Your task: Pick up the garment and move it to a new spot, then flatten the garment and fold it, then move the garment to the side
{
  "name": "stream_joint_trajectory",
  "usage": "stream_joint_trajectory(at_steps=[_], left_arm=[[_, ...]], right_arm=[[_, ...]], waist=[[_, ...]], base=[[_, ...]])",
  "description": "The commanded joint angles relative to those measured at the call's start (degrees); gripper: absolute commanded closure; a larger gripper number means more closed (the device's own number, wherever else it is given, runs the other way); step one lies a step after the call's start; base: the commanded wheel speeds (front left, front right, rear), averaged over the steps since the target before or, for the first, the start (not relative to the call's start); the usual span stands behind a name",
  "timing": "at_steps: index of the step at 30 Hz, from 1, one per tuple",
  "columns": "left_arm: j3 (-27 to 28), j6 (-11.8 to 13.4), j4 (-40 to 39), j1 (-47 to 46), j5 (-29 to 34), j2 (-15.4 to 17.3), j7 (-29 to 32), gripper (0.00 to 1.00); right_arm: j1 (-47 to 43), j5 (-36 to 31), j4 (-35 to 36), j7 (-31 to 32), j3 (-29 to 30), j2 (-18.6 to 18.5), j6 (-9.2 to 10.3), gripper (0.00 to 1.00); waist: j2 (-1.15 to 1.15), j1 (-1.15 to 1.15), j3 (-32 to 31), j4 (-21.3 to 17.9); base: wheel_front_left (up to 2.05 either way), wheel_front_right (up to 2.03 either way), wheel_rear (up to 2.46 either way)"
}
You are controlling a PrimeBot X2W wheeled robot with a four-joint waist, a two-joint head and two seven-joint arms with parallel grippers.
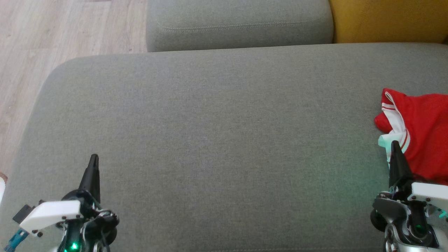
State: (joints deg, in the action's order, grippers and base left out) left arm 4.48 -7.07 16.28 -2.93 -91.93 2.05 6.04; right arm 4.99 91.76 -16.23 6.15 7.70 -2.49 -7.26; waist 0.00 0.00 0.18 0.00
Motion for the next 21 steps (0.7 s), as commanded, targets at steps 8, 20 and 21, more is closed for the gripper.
stream_joint_trajectory(at_steps=[8,20,21], left_arm=[[2.02,-0.42,-2.25,-3.26,-0.26,0.83,0.43,1.0],[2.02,-0.42,-2.25,-3.26,-0.26,0.83,0.43,1.0],[2.02,-0.42,-2.25,-3.26,-0.26,0.83,0.43,1.0]], right_arm=[[1.2,0.42,2.21,0.32,-1.2,-0.39,-0.23,1.0],[1.2,0.42,2.21,0.32,-1.2,-0.39,-0.23,1.0],[1.2,0.42,2.21,0.32,-1.2,-0.39,-0.23,1.0]], waist=[[0.0,0.0,0.0,0.0],[0.0,0.0,0.0,0.0],[0.0,0.0,0.0,0.0]], base=[[0.0,0.0,0.0],[0.0,0.0,0.0],[0.0,0.0,0.0]])
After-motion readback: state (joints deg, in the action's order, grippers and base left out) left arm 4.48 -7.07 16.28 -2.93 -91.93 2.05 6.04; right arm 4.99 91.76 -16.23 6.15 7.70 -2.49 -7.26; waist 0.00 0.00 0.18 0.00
